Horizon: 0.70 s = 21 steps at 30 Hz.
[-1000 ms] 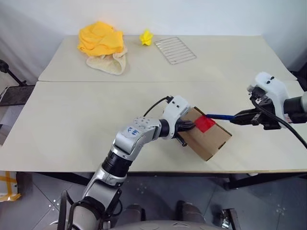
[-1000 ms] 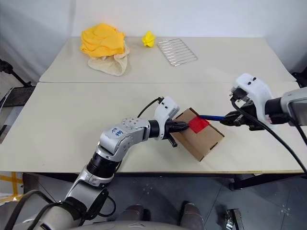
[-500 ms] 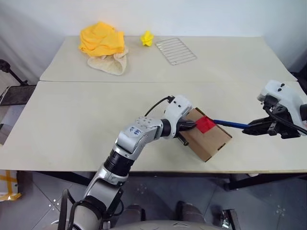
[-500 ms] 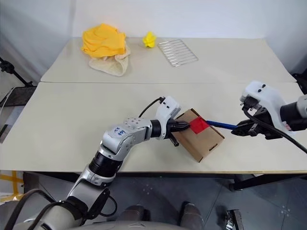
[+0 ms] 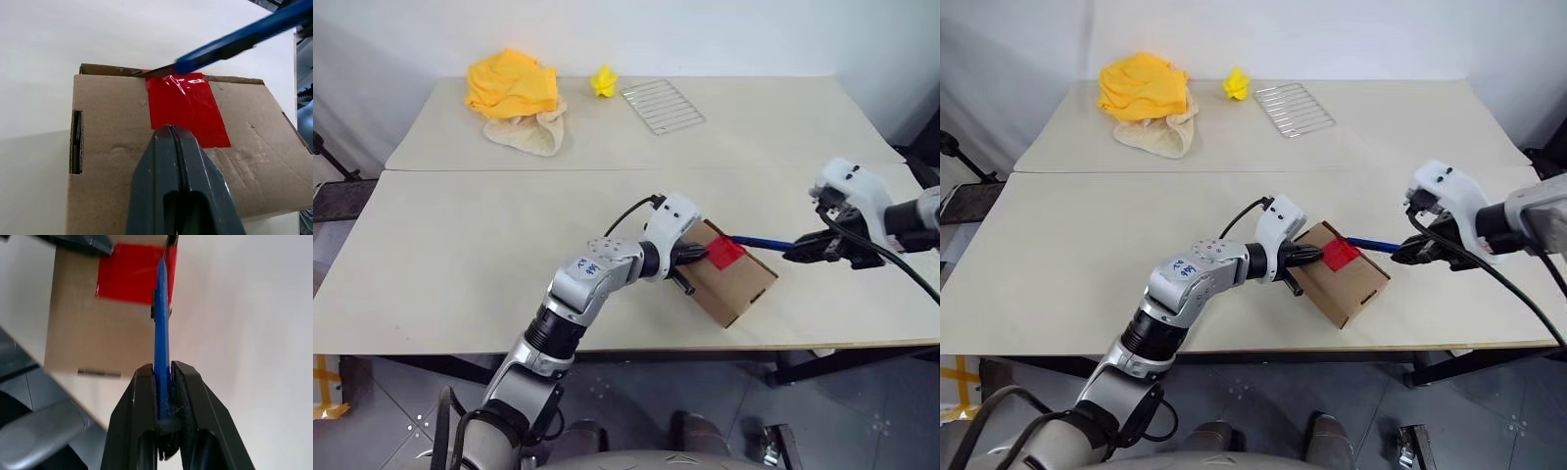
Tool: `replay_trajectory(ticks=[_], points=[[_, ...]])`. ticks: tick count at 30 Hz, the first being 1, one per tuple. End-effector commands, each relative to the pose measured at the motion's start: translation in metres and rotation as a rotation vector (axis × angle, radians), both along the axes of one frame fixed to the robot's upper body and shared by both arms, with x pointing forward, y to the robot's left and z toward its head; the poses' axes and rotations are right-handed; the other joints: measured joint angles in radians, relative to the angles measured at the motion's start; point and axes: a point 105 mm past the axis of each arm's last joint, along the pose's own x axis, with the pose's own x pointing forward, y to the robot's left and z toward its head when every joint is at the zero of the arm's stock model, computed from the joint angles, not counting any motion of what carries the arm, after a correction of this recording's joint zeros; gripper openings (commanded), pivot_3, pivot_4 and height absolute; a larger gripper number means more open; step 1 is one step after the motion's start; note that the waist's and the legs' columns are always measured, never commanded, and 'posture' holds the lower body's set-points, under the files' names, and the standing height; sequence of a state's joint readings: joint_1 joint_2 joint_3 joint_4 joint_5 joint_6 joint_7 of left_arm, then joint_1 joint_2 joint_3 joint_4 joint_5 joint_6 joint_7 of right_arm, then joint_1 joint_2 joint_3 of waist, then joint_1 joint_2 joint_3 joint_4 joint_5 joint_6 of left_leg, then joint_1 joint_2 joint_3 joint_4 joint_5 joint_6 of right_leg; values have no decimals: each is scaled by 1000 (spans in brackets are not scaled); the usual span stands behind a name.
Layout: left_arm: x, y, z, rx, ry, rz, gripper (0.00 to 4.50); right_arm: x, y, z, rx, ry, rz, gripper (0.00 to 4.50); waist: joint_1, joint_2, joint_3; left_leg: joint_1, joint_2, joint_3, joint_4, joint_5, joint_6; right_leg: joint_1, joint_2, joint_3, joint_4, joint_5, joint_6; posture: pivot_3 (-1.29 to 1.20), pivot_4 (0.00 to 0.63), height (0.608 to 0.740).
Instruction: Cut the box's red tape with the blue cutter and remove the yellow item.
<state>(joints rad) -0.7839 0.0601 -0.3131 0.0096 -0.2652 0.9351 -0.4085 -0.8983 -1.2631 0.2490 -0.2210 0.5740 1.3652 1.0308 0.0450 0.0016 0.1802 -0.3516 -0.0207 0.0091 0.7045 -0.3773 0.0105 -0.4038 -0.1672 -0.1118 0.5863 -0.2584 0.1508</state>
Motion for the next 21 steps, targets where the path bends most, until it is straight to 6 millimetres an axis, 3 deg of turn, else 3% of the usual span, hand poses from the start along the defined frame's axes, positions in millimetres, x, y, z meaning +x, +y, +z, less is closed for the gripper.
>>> replay_trajectory(ticks=[1,8,12,21], points=[[4,12,-31,100,70,58,0,1,6,9,2,-20,44,161,0,0,0,0,0,0,0,0,0,0,0,0,0,0,0,0,150,740],[7,14,-32,104,72,77,0,-6,10,9,4,66,48,161,0,0,0,0,0,0,0,0,0,0,0,0,-1,0,0,0,150,740],[10,15,-33,106,74,93,0,-12,6,-5,-32,152,25,161,3,0,0,-1,0,0,0,0,0,0,0,0,-1,0,0,0,150,740],[10,12,-32,103,75,93,0,20,29,1,32,111,-7,161,-18,-1,-1,0,0,0,0,0,0,0,0,0,0,1,0,0,150,740]])
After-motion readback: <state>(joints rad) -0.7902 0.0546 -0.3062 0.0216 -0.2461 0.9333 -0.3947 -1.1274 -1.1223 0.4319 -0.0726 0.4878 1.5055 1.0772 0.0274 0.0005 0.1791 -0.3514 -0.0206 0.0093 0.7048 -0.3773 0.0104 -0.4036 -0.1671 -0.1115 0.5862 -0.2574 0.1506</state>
